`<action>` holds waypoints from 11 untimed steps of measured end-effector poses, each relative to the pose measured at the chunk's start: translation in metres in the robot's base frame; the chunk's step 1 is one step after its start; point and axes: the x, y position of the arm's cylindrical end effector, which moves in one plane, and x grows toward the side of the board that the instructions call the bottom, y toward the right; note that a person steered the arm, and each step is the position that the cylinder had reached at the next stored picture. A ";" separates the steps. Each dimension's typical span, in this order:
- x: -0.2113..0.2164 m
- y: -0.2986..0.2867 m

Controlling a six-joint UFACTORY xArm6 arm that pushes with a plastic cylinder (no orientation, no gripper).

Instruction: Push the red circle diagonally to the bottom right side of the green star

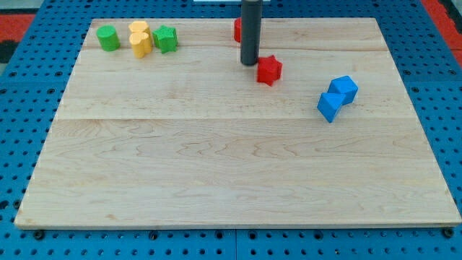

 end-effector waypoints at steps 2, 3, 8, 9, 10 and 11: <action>-0.002 0.059; -0.040 0.062; -0.021 -0.013; -0.012 0.011; -0.070 0.024; -0.090 -0.059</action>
